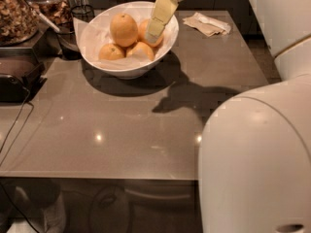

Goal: Pick orange from white bowl

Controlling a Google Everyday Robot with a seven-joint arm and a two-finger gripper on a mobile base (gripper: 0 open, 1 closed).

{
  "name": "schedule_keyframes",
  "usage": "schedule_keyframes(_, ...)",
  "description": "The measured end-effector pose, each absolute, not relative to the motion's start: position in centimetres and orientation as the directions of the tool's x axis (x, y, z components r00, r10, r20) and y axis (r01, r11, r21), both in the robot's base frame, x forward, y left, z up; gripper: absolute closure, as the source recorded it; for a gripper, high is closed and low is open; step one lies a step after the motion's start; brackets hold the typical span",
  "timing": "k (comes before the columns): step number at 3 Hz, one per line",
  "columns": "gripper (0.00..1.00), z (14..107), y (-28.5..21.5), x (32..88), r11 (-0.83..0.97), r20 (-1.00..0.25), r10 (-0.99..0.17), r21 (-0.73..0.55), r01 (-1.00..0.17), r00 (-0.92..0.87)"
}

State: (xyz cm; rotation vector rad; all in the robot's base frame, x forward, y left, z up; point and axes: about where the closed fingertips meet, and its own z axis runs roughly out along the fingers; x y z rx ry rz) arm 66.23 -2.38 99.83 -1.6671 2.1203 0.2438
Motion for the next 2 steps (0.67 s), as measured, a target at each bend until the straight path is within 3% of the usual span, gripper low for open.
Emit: schedule_keyframes(2, 0.0, 100.1, -1.3, 68.2, 0.281, -0.493, -0.853, -0.156, -0.947, -0.172)
